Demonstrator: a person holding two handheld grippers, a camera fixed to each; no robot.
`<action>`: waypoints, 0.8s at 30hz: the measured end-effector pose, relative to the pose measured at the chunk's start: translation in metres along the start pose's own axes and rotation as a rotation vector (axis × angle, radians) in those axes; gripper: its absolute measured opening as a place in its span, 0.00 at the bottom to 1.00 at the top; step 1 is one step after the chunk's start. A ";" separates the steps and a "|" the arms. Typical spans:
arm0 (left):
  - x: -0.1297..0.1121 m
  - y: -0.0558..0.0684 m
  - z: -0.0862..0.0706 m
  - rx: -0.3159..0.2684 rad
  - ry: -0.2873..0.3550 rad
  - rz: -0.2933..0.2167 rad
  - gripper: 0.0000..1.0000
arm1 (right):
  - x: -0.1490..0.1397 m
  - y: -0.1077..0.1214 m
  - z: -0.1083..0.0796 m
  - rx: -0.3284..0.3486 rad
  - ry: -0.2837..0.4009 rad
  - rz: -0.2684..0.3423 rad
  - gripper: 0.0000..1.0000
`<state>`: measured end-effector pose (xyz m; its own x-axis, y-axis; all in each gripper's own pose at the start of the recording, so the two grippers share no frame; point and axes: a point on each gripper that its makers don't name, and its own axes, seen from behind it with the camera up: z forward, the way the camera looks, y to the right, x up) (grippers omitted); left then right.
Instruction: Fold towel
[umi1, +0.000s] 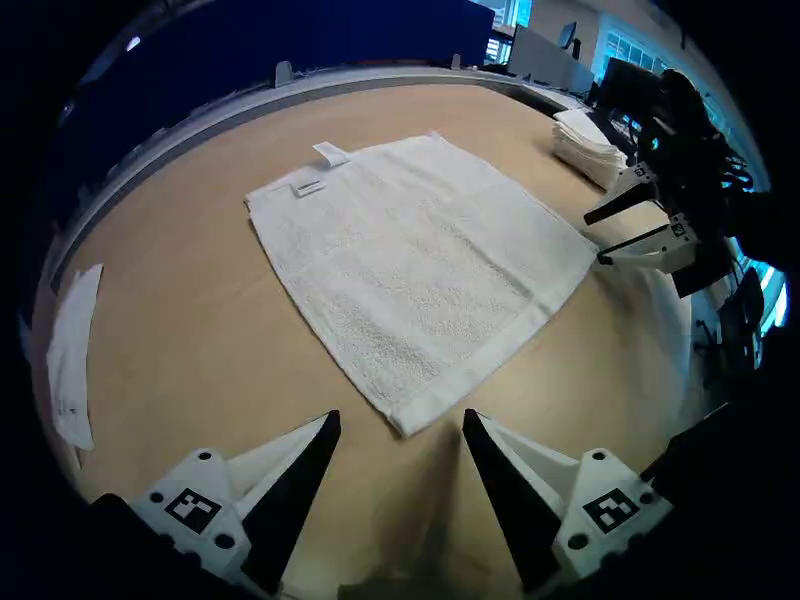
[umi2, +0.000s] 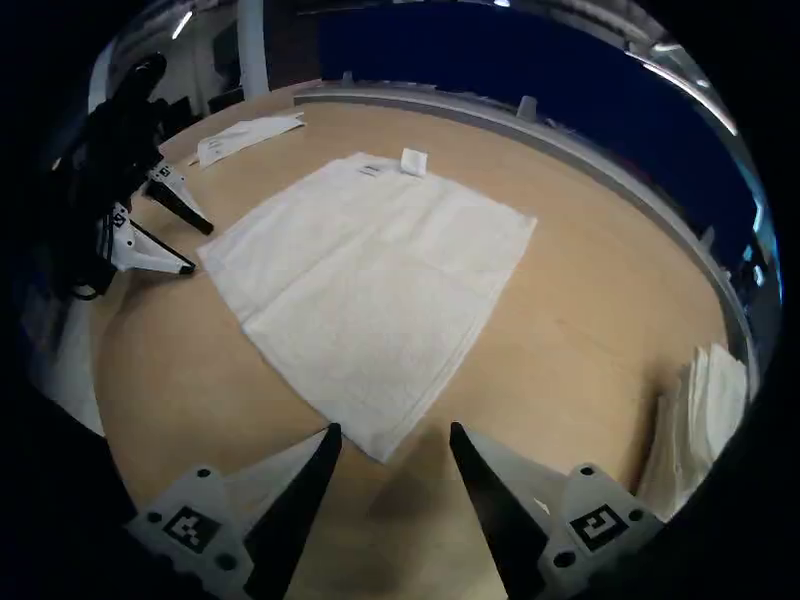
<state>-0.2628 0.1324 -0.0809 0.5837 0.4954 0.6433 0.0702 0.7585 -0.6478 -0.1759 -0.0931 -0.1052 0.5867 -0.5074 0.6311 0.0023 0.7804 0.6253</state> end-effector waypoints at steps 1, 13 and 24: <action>0.000 0.000 0.000 0.000 0.001 0.002 0.89 | 0.000 0.000 0.001 0.001 0.001 0.000 0.78; -0.001 0.002 0.004 0.034 0.001 0.032 0.55 | -0.007 -0.006 0.005 0.020 0.001 -0.004 0.52; -0.001 -0.001 0.005 0.061 0.001 0.020 0.22 | -0.007 -0.007 0.006 0.023 0.003 -0.005 0.31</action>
<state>-0.2672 0.1333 -0.0795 0.5850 0.5108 0.6300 0.0090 0.7726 -0.6348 -0.1845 -0.0970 -0.1116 0.5896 -0.5095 0.6267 -0.0138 0.7695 0.6386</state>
